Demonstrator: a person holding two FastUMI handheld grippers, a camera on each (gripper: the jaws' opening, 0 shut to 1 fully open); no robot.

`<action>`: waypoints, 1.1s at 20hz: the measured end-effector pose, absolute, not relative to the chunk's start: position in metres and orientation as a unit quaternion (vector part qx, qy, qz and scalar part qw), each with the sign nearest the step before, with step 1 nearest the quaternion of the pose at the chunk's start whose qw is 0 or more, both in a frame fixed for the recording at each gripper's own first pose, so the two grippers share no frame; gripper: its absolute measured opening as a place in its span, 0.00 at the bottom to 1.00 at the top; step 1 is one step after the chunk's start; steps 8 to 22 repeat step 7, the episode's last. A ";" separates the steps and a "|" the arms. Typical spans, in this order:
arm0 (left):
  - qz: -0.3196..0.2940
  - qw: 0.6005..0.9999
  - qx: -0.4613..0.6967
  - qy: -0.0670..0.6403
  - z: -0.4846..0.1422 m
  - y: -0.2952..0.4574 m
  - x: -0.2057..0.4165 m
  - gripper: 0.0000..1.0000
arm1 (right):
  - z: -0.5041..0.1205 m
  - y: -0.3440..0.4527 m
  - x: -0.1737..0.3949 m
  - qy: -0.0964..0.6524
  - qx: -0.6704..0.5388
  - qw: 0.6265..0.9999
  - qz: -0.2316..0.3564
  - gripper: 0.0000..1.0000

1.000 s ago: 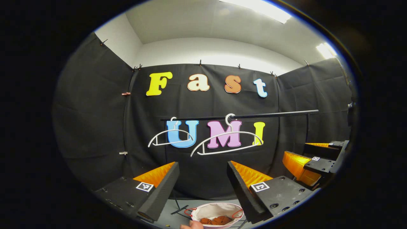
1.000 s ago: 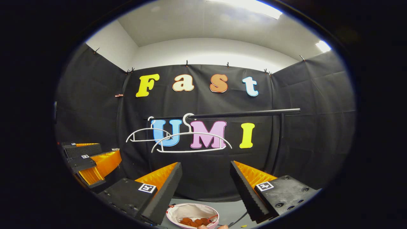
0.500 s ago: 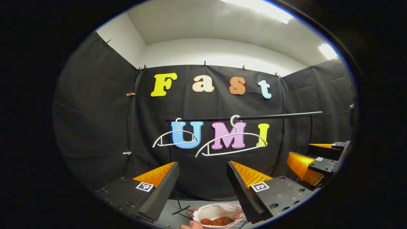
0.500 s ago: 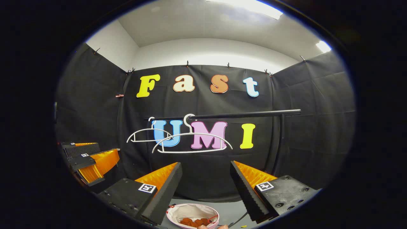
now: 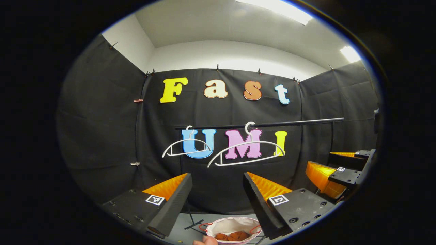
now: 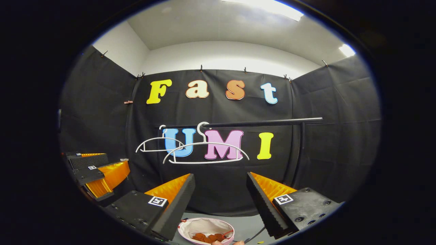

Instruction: Grasp the clothes on the hanger with both hands and then place them into the laundry hamper below.

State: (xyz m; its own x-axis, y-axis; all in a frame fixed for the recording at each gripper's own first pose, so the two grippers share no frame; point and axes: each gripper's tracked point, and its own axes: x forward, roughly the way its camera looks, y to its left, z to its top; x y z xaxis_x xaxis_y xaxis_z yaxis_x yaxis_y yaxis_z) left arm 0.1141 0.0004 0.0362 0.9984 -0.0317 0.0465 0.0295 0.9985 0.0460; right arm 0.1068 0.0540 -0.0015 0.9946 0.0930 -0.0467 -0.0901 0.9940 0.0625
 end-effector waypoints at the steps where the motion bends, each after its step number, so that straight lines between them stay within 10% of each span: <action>1: -0.015 0.999 0.022 -0.024 0.036 0.001 0.114 0.95 | -0.001 0.054 0.106 0.025 0.031 0.998 0.046 0.98; 22: -0.014 0.999 0.021 -0.023 0.037 0.003 0.111 0.95 | -0.002 0.054 0.104 0.027 0.031 0.998 0.042 0.98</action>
